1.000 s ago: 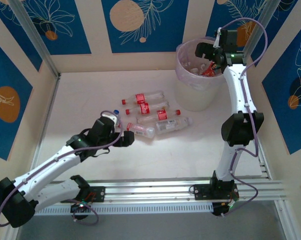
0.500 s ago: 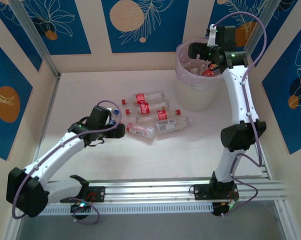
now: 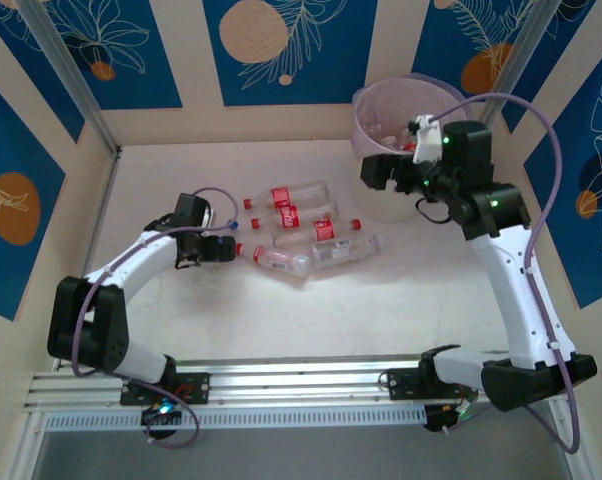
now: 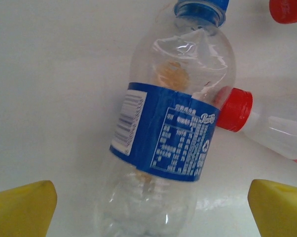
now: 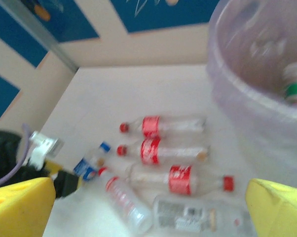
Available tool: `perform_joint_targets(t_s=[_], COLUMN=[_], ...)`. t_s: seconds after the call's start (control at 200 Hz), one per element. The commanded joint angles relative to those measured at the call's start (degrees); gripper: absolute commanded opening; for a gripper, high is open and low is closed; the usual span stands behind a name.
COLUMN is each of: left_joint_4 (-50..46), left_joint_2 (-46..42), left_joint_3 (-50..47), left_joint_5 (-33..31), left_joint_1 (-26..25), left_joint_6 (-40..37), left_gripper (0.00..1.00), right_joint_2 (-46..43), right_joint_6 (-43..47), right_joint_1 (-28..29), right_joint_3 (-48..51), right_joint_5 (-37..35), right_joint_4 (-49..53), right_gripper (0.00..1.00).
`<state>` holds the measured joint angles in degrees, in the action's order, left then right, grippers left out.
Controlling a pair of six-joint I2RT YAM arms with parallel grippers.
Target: Put the plastic bottles in the bin
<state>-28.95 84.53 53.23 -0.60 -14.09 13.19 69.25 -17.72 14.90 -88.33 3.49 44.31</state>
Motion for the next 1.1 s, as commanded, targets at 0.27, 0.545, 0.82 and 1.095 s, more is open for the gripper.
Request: perform_joint_targets(t_s=[0.27,0.545,0.82,1.095], left_joint_4=[2.3,3.0,2.7,0.9], left_joint_2=[5.0,8.5,8.3,2.2], left_joint_3=[1.9,2.4,1.2,0.7], left_joint_5=[2.2,2.5,-0.4,-1.7], left_joint_1=[1.2,1.3,1.4,1.5], left_joint_6=[-2.0,-1.0,-1.0,-1.6], left_gripper=[0.89,0.83,0.65,0.58], right_joint_2=[-8.1,-11.2,-10.2,-7.5], right_joint_6=[-7.0,-9.7,-11.4,-14.2], right_joint_1=[3.6,4.1,6.1,9.8], right_joint_3=[15.1,20.3,21.8,23.9], right_joint_5=[2.8,2.7,3.4,4.6], right_joint_4=[0.1,-0.5,-3.4,-8.8], right_gripper=[0.99,0.99,1.0,0.99])
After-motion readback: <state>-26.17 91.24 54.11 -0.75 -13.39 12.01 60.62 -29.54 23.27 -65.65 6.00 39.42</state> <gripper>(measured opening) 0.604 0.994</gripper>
